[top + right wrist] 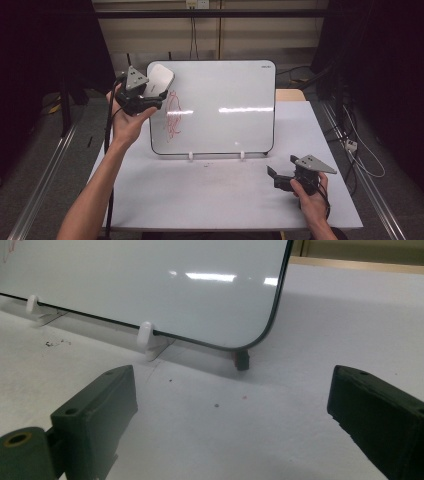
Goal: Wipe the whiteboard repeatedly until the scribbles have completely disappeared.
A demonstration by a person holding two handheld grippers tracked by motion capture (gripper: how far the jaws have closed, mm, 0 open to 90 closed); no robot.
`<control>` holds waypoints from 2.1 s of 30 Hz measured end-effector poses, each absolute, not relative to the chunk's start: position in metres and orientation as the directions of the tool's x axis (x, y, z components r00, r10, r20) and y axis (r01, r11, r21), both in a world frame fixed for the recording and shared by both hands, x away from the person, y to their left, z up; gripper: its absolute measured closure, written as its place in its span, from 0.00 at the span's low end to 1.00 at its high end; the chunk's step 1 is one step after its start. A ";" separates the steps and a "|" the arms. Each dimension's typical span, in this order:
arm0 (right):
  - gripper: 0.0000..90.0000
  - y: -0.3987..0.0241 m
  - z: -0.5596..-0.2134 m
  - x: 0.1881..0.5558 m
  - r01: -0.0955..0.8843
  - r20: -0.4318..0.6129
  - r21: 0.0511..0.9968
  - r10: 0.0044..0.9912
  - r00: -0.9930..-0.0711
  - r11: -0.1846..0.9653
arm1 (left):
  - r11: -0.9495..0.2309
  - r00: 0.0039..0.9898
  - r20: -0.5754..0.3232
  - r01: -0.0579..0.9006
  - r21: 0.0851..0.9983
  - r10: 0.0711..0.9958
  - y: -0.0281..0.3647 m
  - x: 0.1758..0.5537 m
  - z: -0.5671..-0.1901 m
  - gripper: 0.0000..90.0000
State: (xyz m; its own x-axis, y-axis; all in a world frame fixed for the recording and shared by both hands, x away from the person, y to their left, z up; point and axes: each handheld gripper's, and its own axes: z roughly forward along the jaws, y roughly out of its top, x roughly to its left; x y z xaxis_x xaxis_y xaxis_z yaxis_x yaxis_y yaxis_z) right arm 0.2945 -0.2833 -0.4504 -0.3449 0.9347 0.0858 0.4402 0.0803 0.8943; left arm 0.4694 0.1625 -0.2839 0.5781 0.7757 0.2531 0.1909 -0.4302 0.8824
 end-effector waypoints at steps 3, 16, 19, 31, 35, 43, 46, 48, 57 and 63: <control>0.07 -0.283 -0.450 0.294 0.436 0.081 0.896 0.933 -0.350 0.086 | -0.448 0.580 0.268 0.190 0.874 0.769 0.158 0.469 -0.288 0.35; 0.07 -0.283 -0.450 0.293 0.435 0.081 0.896 0.931 -0.357 0.090 | -0.512 0.569 0.337 0.179 0.840 0.751 0.140 0.483 -0.297 0.35; 0.07 -0.283 -0.450 0.293 0.435 0.080 0.896 0.931 -0.357 0.090 | -0.515 0.565 0.343 0.176 0.839 0.751 0.137 0.485 -0.297 0.35; 0.07 -0.283 -0.450 0.293 0.435 0.080 0.896 0.930 -0.357 0.090 | -0.560 0.547 0.394 0.172 0.811 0.739 0.132 0.495 -0.302 0.35; 0.07 -0.283 -0.450 0.294 0.435 0.080 0.896 0.931 -0.357 0.090 | -0.567 0.544 0.403 0.171 0.806 0.736 0.131 0.497 -0.305 0.35; 0.07 -0.283 -0.450 0.293 0.435 0.081 0.896 0.930 -0.358 0.089 | -0.588 0.529 0.428 0.176 0.789 0.733 0.129 0.502 -0.312 0.34; 0.07 -0.283 -0.450 0.293 0.435 0.081 0.896 0.930 -0.358 0.090 | -0.585 0.520 0.429 0.176 0.792 0.738 0.128 0.502 -0.313 0.34; 0.07 -0.284 -0.450 0.293 0.434 0.079 0.896 0.930 -0.358 0.091 | -0.585 0.523 0.428 0.177 0.791 0.737 0.128 0.502 -0.312 0.34; 0.07 -0.283 -0.450 0.293 0.434 0.079 0.896 0.930 -0.359 0.091 | -0.592 0.511 0.439 0.184 0.784 0.739 0.126 0.501 -0.313 0.35; 0.07 -0.283 -0.450 0.293 0.433 0.078 0.896 0.930 -0.359 0.093 | -0.584 0.499 0.436 0.187 0.790 0.749 0.125 0.500 -0.316 0.35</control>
State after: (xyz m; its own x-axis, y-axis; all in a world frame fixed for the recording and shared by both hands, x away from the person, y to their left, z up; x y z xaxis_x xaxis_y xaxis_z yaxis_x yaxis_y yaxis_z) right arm 0.2930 -0.2830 -0.4502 -0.3594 0.9300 0.0776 0.4333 0.0927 0.8965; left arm 0.5000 0.1247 -0.3158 0.4992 0.7490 0.4356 0.1869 -0.5840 0.7900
